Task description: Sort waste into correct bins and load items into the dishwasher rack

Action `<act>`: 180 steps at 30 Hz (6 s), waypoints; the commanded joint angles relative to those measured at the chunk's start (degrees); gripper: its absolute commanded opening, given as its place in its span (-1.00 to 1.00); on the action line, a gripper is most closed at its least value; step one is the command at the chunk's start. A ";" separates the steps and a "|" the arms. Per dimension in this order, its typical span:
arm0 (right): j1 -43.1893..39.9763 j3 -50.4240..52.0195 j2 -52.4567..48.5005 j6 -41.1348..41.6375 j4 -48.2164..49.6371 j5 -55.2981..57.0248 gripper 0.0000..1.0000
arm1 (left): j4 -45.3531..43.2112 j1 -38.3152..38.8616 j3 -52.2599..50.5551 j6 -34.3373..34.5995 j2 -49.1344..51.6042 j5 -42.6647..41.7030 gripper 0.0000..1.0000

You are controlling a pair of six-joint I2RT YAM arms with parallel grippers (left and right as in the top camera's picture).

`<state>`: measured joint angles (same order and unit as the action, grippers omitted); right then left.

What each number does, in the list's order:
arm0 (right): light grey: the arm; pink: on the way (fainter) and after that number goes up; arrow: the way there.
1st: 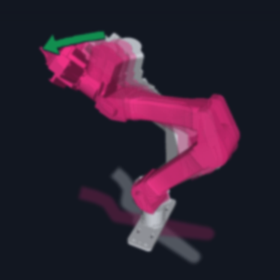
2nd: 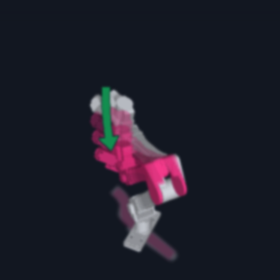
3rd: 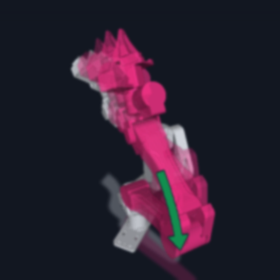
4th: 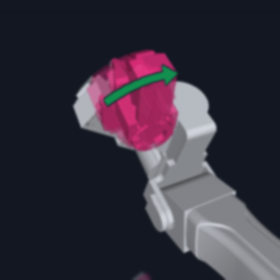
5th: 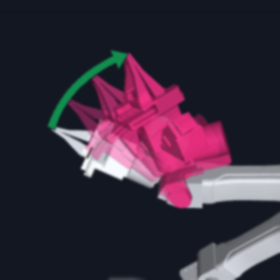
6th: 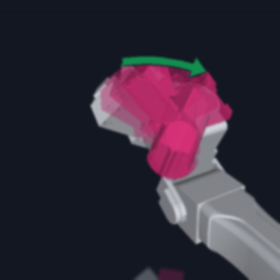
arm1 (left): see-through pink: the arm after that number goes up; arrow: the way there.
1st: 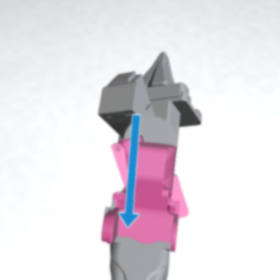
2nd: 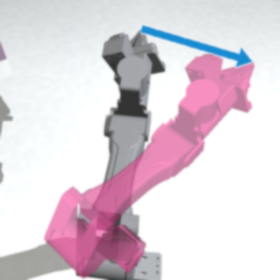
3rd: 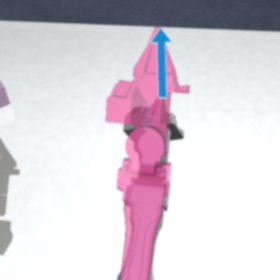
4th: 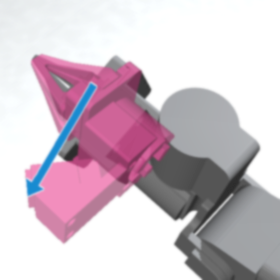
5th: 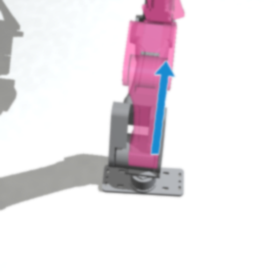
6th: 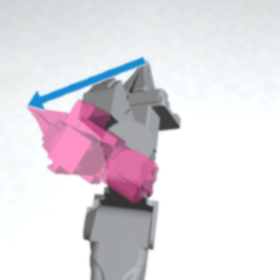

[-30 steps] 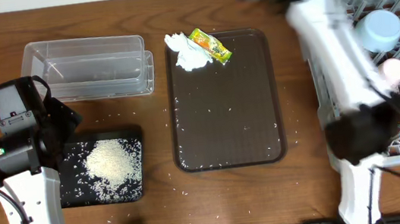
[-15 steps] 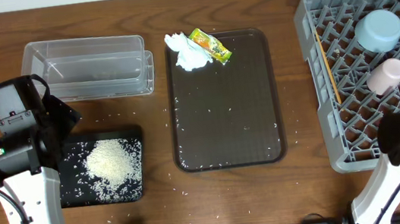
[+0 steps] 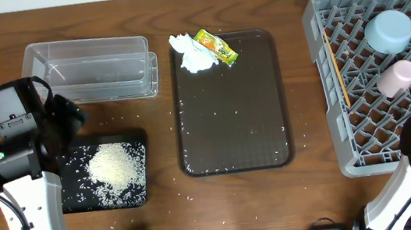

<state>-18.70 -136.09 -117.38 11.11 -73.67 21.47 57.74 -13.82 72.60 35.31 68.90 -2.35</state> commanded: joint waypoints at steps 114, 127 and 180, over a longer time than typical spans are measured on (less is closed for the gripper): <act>-0.09 0.04 0.26 0.66 -0.07 0.55 0.99 | -9.99 17.70 33.81 -1.97 40.74 -2.16 0.53; -0.09 0.02 0.26 0.63 -0.07 0.55 0.99 | -27.39 39.74 33.81 -7.89 45.13 8.31 0.63; -0.09 0.04 0.26 0.63 -0.07 0.55 0.98 | -27.21 42.12 33.81 5.22 61.26 13.62 -0.88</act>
<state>-18.70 -136.09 -117.38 11.11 -73.69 21.47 29.23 28.34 106.45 42.13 135.79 10.68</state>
